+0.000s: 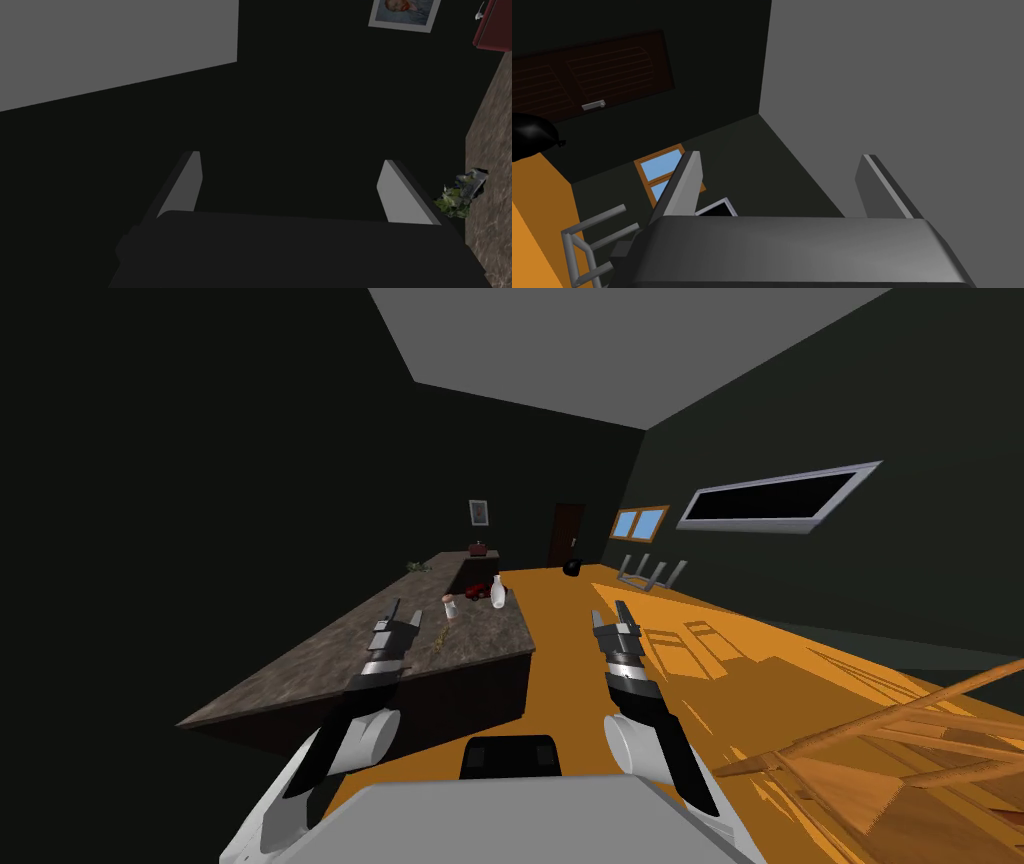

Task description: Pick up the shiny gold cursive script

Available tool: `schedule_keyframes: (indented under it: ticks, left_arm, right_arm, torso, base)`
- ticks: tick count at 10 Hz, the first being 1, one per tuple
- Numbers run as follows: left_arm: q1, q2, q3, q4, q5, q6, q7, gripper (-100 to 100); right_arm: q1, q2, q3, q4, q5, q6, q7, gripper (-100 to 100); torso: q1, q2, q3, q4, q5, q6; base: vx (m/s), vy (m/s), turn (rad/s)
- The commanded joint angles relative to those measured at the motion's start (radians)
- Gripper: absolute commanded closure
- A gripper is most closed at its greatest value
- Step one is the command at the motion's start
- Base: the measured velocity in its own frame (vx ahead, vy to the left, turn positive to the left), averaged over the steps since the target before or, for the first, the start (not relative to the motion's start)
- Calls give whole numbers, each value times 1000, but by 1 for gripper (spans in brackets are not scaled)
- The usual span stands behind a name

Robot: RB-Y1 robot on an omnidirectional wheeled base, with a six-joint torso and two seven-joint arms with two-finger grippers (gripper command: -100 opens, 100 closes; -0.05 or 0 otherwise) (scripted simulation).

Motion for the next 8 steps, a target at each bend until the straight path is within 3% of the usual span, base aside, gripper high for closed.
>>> schedule_keyframes:
  ticks: [1, 2, 3, 4, 5, 6, 7, 8]
  left_arm:
    - [-6, 5, 5, 18, 3, 32, 20, -100]
    - [-18, 17, 25, 32, 16, 73, 57, -100]
    - [-18, 17, 25, 32, 16, 80, 57, -100]
    - [-31, 28, 47, 47, 29, 116, 96, -100]
    - [-31, 28, 47, 47, 29, 132, 96, -100]
    - [-44, 38, 69, 63, 42, 161, 136, -100]
    - [-44, 38, 69, 63, 42, 185, 136, -100]
    - [-58, 46, 92, 79, 56, 221, 179, -100]
  right_arm:
    - [0, 0, 0, 0, 0, 0, 0, 0]
    - [0, 0, 0, 0, 0, 0, 0, 0]
    - [0, 0, 0, 0, 0, 0, 0, 0]
    - [0, 0, 0, 0, 0, 0, 0, 0]
    - [0, 0, 0, 0, 0, 0, 0, 0]
    - [0, 0, 0, 0, 0, 0, 0, 0]
    - [0, 0, 0, 0, 0, 0, 0, 0]
    - [0, 0, 0, 0, 0, 0, 0, 0]
  torso:
    - [0, 0, 0, 0, 0, 0]
    - [1, 0, 0, 0, 0, 0]
    - [1, 0, 0, 0, 0, 0]
    - [1, 0, 0, 0, 0, -1]
    - [1, 0, 0, 0, 0, 0]
    - [1, 0, 0, 0, 0, -1]
    - [1, 0, 0, 0, 0, 0]
    - [1, 0, 0, 0, 0, -1]
  base:
    - [-1, -30, -54]
    - [-2, -28, -91]
    - [-3, -20, -49]
    - [-2, -30, -123]
    - [-1, -27, -55]
    - [0, -32, -86]
    - [-2, -28, -71]
    - [-1, -33, -125]
